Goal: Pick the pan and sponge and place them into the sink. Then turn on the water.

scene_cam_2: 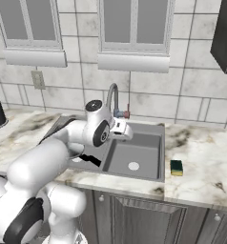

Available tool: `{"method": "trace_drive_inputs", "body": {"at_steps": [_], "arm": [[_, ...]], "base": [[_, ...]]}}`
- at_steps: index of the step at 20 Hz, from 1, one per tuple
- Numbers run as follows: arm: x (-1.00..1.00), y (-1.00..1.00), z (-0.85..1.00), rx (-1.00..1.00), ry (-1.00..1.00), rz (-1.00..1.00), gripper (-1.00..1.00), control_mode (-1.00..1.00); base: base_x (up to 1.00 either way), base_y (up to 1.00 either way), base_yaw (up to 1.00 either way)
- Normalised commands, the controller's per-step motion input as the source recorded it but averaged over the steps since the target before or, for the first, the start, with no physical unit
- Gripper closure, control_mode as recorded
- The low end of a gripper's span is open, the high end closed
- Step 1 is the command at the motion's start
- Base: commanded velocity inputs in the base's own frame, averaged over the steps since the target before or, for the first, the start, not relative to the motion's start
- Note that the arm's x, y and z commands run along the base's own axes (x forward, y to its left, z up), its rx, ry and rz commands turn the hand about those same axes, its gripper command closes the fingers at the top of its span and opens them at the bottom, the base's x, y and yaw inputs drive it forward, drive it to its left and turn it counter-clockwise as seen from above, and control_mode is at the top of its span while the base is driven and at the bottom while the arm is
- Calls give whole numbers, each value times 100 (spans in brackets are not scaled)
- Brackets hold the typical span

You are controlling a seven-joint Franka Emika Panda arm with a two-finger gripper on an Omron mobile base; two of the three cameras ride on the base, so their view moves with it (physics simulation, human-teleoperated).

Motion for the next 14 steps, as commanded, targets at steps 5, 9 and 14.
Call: {"method": "trace_drive_inputs", "body": {"at_steps": [5, 9, 14], "arm": [[-2, -50, 0, 5, 0, -9, -100, -100], [-7, -49, 0, 6, 0, -8, -100, -100], [-11, -48, 0, 6, 0, -8, -100, -100]], "base": [[0, 0, 0], [0, 0, 0], [0, 0, 0]]}}
